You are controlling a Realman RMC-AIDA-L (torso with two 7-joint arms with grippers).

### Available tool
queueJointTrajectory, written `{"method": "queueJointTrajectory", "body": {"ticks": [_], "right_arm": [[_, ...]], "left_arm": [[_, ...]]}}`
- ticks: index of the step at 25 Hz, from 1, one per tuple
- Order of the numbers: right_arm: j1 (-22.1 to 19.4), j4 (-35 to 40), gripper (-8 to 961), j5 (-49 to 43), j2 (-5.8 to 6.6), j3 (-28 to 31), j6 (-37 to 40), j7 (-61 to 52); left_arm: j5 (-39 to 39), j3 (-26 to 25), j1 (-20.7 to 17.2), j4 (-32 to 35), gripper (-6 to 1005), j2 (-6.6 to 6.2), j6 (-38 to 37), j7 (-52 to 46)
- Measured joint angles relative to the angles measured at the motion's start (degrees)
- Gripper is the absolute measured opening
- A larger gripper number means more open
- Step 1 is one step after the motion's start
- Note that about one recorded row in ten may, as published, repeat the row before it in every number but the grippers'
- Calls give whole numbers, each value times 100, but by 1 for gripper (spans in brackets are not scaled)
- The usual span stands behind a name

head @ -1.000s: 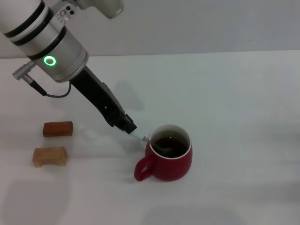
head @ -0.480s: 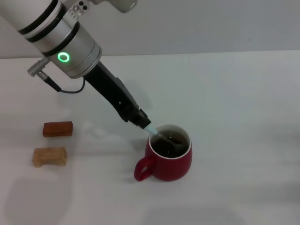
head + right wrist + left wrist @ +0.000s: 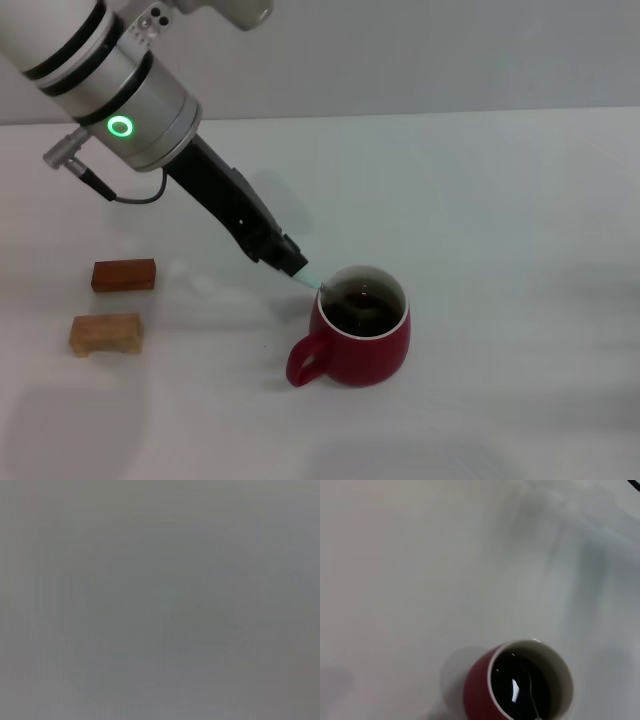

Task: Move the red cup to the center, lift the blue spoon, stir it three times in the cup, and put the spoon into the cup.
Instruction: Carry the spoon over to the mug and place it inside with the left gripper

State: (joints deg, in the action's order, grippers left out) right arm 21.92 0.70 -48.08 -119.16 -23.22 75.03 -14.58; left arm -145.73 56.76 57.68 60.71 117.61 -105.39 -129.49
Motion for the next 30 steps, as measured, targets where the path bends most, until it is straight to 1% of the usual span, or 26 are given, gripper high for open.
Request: {"method": "queueJointTrajectory", "body": {"ticks": [8,13,18,26,30], "right_arm": [[20,7,0,0,7,1,-131,1],[42,5,-1,0,7,1,-139,4],[51,1,-1,0,3,1,-146,6],[33,-8,0,-1,-4,1,-147,8],[32,-15,-1,-10,-10,1,-147,10]], "left_arm": [[36,75,-33,46,130,31,-156,-5],[134,247,84,-24,130,62,-96,-6],[177,284,195,-74,130,76,8,-6],[177,284,297,-160,131,52,312,-47],[122,282,304,-158,130,14,421,-90]]}}
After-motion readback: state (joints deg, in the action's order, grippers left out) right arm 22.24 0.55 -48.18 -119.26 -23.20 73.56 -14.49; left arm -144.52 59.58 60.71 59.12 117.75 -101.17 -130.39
